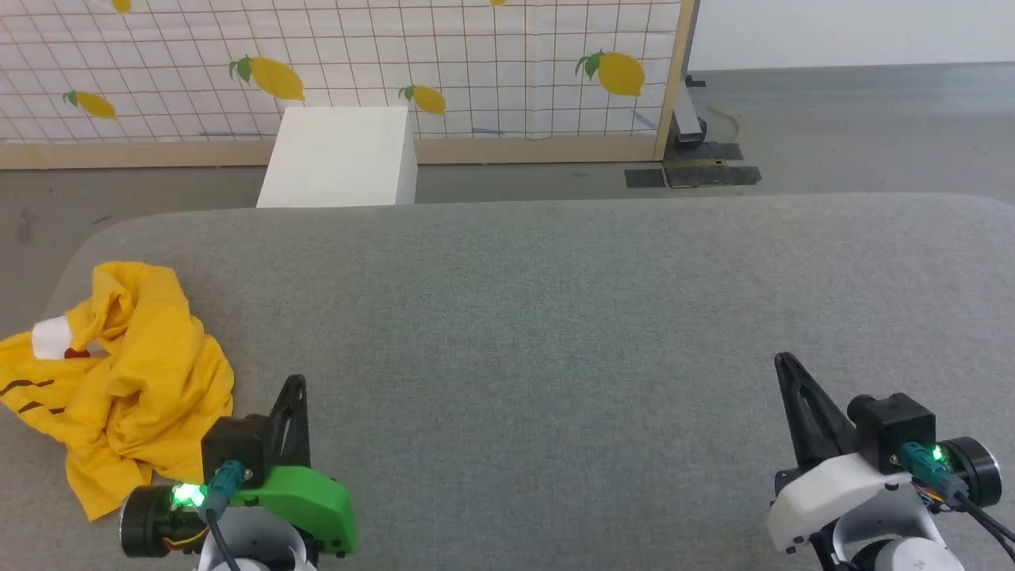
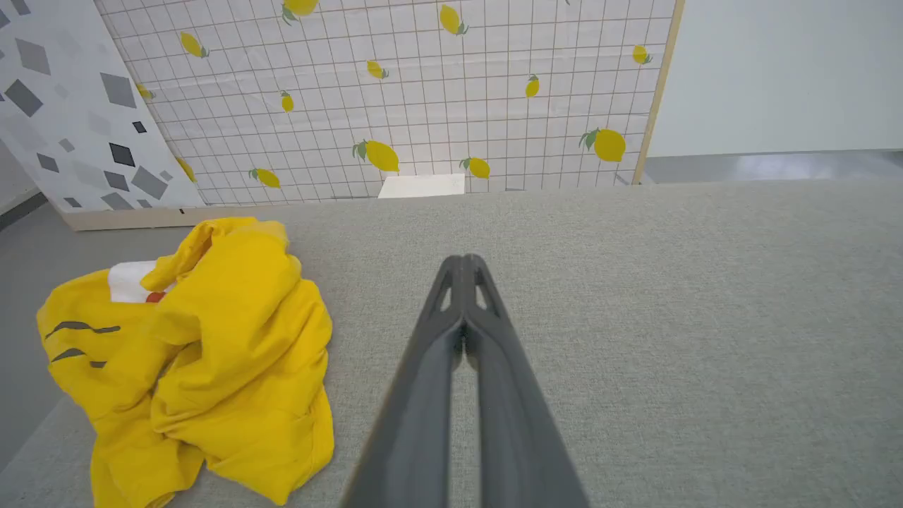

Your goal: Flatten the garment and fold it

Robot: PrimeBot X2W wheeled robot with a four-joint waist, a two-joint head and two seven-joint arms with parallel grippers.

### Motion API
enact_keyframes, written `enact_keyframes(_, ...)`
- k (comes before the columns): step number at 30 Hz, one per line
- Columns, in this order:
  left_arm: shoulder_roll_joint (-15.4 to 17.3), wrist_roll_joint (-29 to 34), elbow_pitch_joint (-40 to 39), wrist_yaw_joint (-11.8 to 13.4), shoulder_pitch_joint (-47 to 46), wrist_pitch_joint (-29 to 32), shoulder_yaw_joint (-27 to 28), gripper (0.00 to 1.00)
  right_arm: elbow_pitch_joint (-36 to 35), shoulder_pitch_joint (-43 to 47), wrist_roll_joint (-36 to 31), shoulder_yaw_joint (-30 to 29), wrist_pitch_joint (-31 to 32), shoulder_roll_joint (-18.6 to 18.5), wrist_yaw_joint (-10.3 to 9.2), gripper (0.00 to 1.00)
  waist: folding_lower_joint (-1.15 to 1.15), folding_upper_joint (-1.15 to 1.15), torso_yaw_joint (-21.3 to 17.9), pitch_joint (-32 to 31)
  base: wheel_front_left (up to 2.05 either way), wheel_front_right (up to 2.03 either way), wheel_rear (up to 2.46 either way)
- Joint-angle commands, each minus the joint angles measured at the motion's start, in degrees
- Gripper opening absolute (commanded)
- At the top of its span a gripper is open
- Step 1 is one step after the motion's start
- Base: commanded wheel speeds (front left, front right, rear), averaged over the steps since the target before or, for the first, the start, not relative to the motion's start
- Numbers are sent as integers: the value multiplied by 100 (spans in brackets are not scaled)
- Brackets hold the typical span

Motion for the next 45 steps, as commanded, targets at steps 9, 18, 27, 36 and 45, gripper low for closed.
enact_keyframes(9,-23,72,-16,38,-104,8,16,0,-29,-89,35,8,1,1,-10,0,0,0,0,0,0,0,0)
enact_keyframes(18,-23,72,-16,38,-104,8,16,0,-29,-89,35,8,1,1,-10,0,0,0,0,0,0,0,0)
enact_keyframes(27,-23,72,-16,38,-104,8,16,0,-29,-89,35,8,1,1,-10,0,0,0,0,0,0,0,0)
enact_keyframes(36,1,-31,0,-3,8,-3,-19,100,6,3,2,-5,-3,-1,0,100,0,0,0,1,0,0,0)
enact_keyframes(45,-1,-75,-62,-45,45,-110,12,100,39,6,122,-86,-111,-1,-1,100,0,0,1,6,0,0,0)
